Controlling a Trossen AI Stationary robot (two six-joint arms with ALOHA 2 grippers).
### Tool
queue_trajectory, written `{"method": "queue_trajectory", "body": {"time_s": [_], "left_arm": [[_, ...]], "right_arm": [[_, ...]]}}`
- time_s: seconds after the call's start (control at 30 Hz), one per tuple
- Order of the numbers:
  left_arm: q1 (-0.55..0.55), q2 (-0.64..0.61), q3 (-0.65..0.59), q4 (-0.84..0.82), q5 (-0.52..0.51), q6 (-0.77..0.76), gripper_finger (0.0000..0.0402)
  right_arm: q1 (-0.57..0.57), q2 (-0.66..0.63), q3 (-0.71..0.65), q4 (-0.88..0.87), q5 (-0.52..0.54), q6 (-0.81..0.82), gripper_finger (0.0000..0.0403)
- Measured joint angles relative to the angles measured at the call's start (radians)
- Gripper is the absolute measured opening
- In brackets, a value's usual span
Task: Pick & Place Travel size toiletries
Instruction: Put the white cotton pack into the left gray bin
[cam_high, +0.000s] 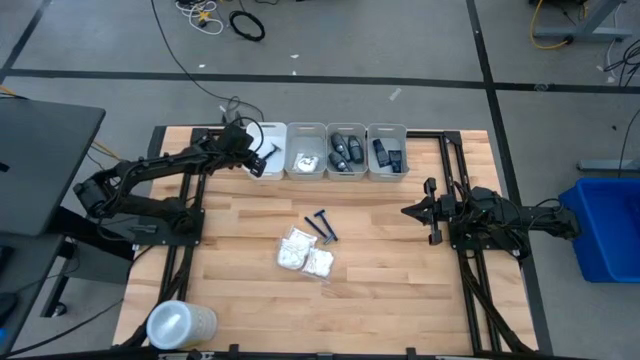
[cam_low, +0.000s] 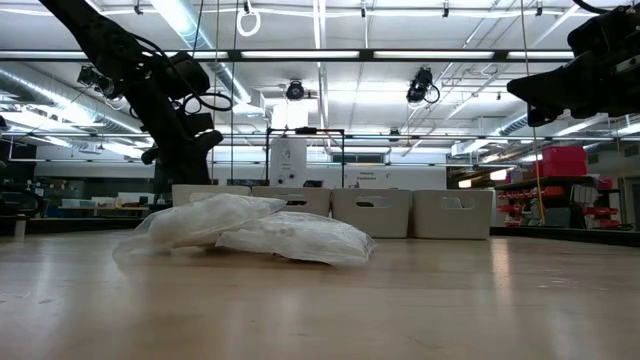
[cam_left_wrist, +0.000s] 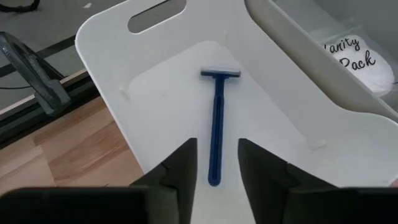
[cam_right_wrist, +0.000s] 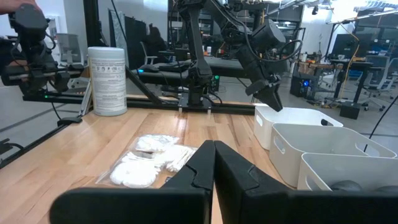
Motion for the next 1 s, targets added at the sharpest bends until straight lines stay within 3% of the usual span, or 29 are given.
{"method": "queue_trajectory", "body": {"time_s": [0.2,0.43,1.0], "left_arm": [[0.000,0.000,0.000,0.000,0.000,0.000,0.0156],[0.000,0.000,0.000,0.000,0.000,0.006,0.0164],[-0.017,0.000,0.088,-0.031,0.035,0.089,0.0091]], "right_arm": [[0.000,0.000,0.000,0.000,0.000,0.000,0.0013],[0.000,0.000,0.000,0.000,0.000,0.000,0.0014],[0.000,0.000,0.000,0.000,0.000,0.000,0.0014]]}}
